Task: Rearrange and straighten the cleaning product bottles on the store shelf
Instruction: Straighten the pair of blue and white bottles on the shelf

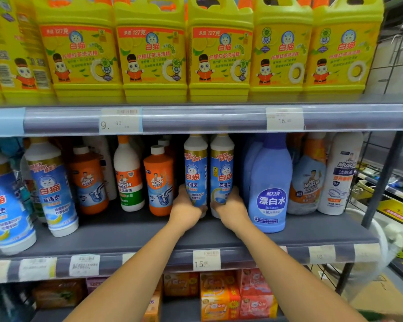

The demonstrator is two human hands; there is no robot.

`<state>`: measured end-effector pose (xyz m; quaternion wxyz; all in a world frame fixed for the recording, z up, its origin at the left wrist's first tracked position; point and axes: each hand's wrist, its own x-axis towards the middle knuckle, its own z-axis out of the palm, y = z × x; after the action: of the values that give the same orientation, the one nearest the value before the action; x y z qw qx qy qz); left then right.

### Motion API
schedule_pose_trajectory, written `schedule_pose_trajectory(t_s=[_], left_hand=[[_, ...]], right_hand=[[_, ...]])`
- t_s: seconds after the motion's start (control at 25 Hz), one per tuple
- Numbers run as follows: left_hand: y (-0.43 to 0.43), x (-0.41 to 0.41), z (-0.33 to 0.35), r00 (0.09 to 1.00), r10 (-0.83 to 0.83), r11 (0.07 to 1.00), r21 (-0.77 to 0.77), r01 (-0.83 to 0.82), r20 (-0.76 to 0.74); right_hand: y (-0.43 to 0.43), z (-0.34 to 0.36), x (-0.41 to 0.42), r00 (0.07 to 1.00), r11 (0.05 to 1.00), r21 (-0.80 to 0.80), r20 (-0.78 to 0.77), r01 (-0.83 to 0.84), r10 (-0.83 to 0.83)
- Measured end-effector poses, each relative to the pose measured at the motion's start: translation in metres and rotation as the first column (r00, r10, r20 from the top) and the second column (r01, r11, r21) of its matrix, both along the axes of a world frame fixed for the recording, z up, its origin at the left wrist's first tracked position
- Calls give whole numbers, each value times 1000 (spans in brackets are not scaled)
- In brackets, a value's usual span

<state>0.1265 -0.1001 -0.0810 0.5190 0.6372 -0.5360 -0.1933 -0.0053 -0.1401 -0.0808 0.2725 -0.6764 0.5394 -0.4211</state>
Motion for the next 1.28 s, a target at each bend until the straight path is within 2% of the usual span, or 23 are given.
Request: schedule_pose_trajectory(t_s=[0.32,0.52,0.76,0.92,1.0,1.2,1.28], left_hand=[[0,-4,2,1000,9,1000,23,-10,29],[7,-14,13,998,31,997,66,-35,63],[9,-24,18,991,82,982,162,-99,110],[10,-23,12,983,156,974,152,-170,96],[7,-21,9,981,171,972,147,-182,90],[7,-16,6,987,147,978,142,-155,69],[13,-16,13,991,97,977,179,-112,89]], right_hand=[[-5,-2,3,1000,999,38,0,-23,23],[-2,3,4,996,989,127,58,-80,73],[6,5,-8,984,989,106,-138,-102,116],[9,2,-13,958,990,39,-251,-133,139],[8,1,-12,959,992,34,-254,-120,125],[10,6,-4,985,990,122,-148,-69,87],[14,13,-2,980,989,132,-181,-62,85]])
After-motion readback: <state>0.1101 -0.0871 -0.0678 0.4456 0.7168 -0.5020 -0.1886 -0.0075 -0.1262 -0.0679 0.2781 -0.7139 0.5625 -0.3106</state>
